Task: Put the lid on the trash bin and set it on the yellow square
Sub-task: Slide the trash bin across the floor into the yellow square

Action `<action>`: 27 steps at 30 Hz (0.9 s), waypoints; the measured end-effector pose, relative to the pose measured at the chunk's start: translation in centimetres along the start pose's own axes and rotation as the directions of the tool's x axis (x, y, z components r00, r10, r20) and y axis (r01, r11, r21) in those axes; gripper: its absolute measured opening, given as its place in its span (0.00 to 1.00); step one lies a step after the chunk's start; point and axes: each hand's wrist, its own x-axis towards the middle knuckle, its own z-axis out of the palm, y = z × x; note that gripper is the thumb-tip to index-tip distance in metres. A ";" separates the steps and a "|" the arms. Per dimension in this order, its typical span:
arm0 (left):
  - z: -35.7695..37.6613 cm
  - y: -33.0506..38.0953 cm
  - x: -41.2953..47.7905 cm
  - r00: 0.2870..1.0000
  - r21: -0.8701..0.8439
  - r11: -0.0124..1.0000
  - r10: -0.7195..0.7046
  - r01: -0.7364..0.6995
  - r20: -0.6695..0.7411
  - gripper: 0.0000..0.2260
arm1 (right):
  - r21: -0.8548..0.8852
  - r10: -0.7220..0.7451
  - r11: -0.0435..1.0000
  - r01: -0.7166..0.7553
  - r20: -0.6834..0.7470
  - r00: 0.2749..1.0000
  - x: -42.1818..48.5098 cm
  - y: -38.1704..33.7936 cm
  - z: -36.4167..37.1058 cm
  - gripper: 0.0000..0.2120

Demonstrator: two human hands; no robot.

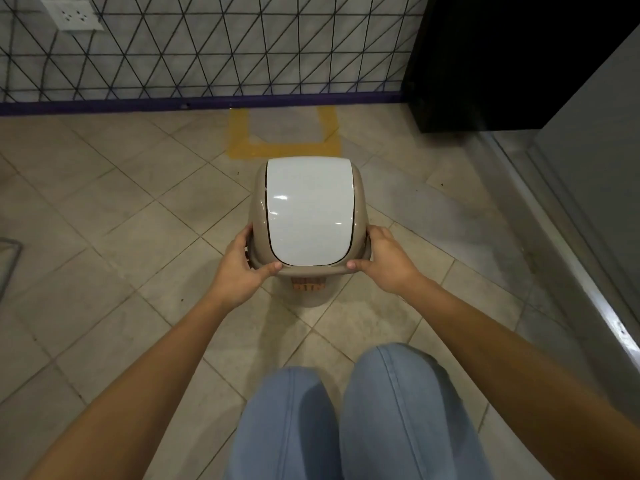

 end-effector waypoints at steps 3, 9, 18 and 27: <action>0.7 0.3 1.5 1.000 0.000 1.000 -0.001 0.001 -0.021 0.40 | 0.005 -0.012 1.000 0.012 -0.001 1.000 1.7 0.1 -0.7 0.35; 2.1 1.1 3.9 0.996 0.024 1.000 -0.001 0.004 -0.091 0.36 | 0.038 -0.033 0.999 0.035 -0.045 0.998 4.4 0.5 -1.2 0.35; 3.6 2.7 5.6 0.989 -0.033 0.999 -0.032 0.027 -0.142 0.34 | 0.015 -0.034 0.999 0.034 -0.001 0.999 7.5 0.6 -3.2 0.34; 4.2 2.1 6.4 0.985 -0.002 0.998 -0.066 0.066 -0.157 0.39 | 0.023 -0.080 0.997 0.079 0.039 0.996 9.2 1.4 -4.6 0.35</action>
